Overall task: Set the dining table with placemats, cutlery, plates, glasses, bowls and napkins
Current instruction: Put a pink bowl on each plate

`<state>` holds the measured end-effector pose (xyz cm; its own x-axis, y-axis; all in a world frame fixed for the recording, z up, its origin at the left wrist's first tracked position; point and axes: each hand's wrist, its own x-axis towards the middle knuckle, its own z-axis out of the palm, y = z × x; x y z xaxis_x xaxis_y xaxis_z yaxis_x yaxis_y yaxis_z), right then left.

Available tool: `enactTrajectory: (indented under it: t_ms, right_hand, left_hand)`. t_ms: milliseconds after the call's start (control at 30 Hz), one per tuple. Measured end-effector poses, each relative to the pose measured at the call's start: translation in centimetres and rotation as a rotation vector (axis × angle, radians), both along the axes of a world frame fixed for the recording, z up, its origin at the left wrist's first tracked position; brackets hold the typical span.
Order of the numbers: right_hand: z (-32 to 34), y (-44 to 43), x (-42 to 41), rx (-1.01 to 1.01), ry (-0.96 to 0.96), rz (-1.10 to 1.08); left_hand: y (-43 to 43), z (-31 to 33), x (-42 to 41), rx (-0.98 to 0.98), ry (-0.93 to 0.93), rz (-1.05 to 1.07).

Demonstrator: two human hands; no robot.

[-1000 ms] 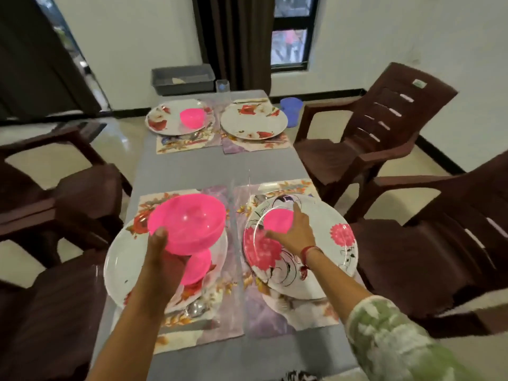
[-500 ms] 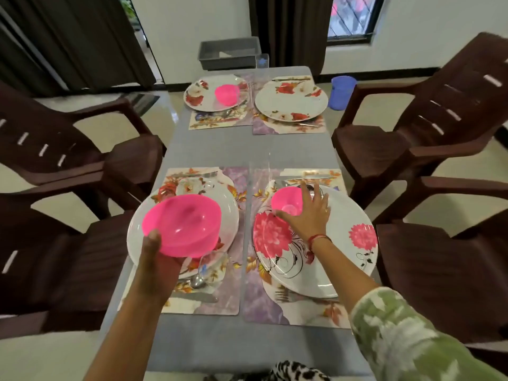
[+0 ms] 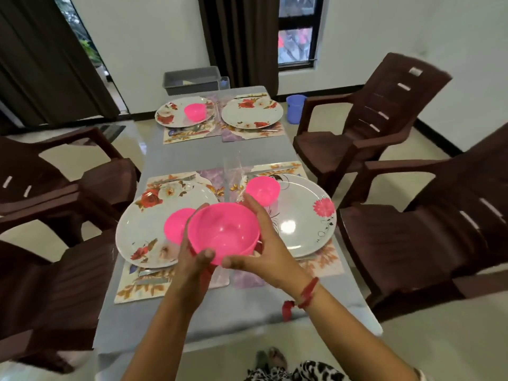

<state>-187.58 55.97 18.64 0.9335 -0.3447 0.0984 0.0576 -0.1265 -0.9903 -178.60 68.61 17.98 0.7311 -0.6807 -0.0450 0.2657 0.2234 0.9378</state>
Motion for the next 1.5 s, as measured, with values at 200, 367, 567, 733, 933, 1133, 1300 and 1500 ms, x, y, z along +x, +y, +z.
enactTrajectory:
  t_ms: [200,367,567,733,933,1133,1300,1500]
  right_hand:
    - [-1.0,5.0,-8.2,-0.157,-0.017,-0.128]
    - [-1.5,9.7,-15.1,-0.108,-0.045,-0.26]
    - [0.5,7.3,-22.5,-0.036,-0.1,-0.384]
    - [0.9,0.9,-31.1,-0.001,-0.108,-0.488]
    - [0.5,-8.5,-41.8,-0.019,-0.099,-0.575]
    - [1.3,-18.0,-47.6,-0.042,-0.096,-0.58]
    - [0.4,-26.2,-48.2,-0.023,-0.114,-0.553]
    - [-0.8,-37.9,-47.3,-0.028,-0.093,-0.45]
  left_hand:
    - [4.5,-1.2,-6.6,-0.007,-0.039,-0.083]
    - [8.1,-1.7,-13.0,-0.005,0.024,-0.143]
    - [6.3,-0.8,-18.3,0.049,-0.041,-0.213]
    - [-1.3,-1.1,-24.9,0.073,-0.047,-0.284]
    - [-12.8,-0.3,-34.7,0.017,-0.062,-0.301]
    - [-21.7,0.4,-40.5,0.015,-0.076,-0.251]
    - [-28.0,-0.2,-41.6,0.078,-0.121,-0.195]
    - [-38.8,-1.7,-41.9,0.089,-0.118,-0.139]
